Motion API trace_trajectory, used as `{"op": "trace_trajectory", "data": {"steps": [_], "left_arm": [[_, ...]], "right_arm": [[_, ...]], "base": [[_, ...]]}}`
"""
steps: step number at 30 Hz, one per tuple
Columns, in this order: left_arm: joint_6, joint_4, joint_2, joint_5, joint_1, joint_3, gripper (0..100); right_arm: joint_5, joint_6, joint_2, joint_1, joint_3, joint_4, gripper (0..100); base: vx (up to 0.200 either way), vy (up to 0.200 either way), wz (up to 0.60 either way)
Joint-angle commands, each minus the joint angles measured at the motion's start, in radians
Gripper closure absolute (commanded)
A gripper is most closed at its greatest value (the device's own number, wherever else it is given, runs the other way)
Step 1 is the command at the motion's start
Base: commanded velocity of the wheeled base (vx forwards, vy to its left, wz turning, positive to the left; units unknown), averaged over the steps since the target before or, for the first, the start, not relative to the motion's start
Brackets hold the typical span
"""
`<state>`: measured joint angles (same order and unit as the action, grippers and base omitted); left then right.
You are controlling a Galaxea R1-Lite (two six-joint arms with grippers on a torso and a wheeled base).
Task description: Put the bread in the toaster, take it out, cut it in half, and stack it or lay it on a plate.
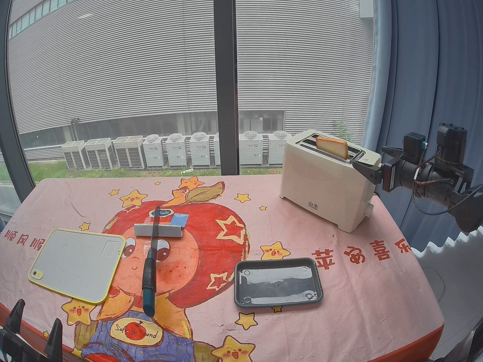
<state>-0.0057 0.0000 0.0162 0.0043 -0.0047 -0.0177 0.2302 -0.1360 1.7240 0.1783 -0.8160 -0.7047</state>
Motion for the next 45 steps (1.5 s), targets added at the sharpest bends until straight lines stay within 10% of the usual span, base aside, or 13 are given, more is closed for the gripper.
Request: {"op": "trace_trajectory", "data": {"steps": [1, 32, 33, 45], "left_arm": [[-0.002, 0.000, -0.015, 0.000, 0.000, 0.018, 0], [-0.002, 0.000, -0.015, 0.000, 0.000, 0.018, 0], [-0.002, 0.000, -0.015, 0.000, 0.000, 0.018, 0], [0.000, 0.000, -0.015, 0.000, 0.000, 0.018, 0]], "right_arm": [[0.011, -0.005, 0.080, 0.003, -0.068, -0.001, 0], [0.023, -0.005, 0.262, 0.018, -0.316, 0.050, 0], [0.023, -0.005, 0.264, 0.018, -0.318, 0.051, 100], [0.023, -0.005, 0.259, 0.024, -0.313, 0.050, 100]], "base": [[0.000, 0.000, 0.00], [0.000, 0.000, 0.00], [0.000, 0.000, 0.00], [0.000, 0.000, 0.00]]}}
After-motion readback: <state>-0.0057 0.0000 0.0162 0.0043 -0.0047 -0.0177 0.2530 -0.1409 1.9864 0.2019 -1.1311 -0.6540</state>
